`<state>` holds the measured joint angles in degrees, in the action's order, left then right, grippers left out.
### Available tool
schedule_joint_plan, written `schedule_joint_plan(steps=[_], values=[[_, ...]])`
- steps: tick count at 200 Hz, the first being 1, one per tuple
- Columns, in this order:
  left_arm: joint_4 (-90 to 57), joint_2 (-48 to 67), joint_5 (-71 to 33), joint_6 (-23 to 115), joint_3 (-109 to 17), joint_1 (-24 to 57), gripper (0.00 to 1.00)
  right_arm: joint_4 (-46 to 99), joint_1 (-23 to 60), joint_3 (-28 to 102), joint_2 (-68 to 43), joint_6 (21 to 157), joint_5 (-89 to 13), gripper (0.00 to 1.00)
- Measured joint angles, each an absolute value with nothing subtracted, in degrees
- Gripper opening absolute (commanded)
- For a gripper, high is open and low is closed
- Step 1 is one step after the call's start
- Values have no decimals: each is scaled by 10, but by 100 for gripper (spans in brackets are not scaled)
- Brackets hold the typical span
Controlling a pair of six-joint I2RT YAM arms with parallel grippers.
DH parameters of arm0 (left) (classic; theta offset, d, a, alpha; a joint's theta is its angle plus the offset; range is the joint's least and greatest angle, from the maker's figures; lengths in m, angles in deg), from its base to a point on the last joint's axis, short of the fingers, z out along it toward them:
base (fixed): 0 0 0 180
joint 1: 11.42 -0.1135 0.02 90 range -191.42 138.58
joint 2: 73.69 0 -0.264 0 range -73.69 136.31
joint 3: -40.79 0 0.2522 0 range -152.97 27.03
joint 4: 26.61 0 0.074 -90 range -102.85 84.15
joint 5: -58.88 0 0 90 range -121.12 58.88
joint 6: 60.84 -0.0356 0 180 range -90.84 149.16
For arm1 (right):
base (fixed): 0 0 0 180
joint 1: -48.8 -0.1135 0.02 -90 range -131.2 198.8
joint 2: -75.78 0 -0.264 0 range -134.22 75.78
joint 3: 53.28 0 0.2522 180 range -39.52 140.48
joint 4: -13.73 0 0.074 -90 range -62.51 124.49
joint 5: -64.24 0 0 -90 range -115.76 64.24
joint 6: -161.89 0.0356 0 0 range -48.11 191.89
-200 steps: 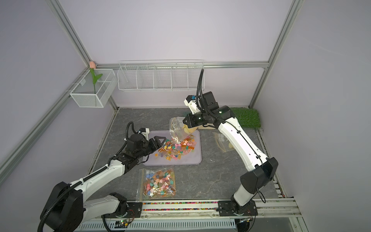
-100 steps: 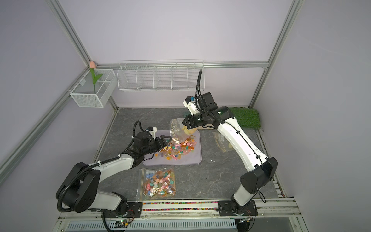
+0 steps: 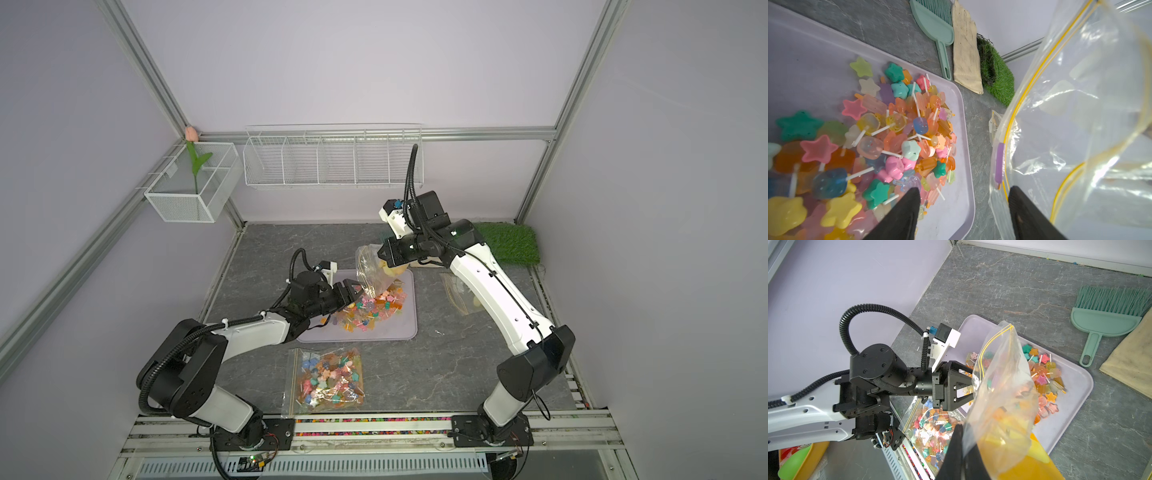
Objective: Pour candies out of the ziploc bag
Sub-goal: 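Pour the candies out of the ziploc bag onto the tray, then place the ziploc bag at the center of the board.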
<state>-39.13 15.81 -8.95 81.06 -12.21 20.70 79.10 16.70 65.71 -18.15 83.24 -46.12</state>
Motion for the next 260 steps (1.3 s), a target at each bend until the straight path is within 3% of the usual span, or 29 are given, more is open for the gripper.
schedule_joint_plan(steps=[109,176,206,239,260], values=[[-418,200,-94,826,-122,231,64,796,167,697,-160,834,-439,7],[-391,125,-117,829,-98,231,66,798,167,695,-160,834,-402,7],[-353,80,-127,824,-98,230,78,804,176,695,-160,845,-369,7],[-275,-2,-152,800,-101,210,98,799,236,667,-143,896,-370,7],[-226,-54,-174,780,-115,190,100,795,306,642,-124,966,-381,7]])
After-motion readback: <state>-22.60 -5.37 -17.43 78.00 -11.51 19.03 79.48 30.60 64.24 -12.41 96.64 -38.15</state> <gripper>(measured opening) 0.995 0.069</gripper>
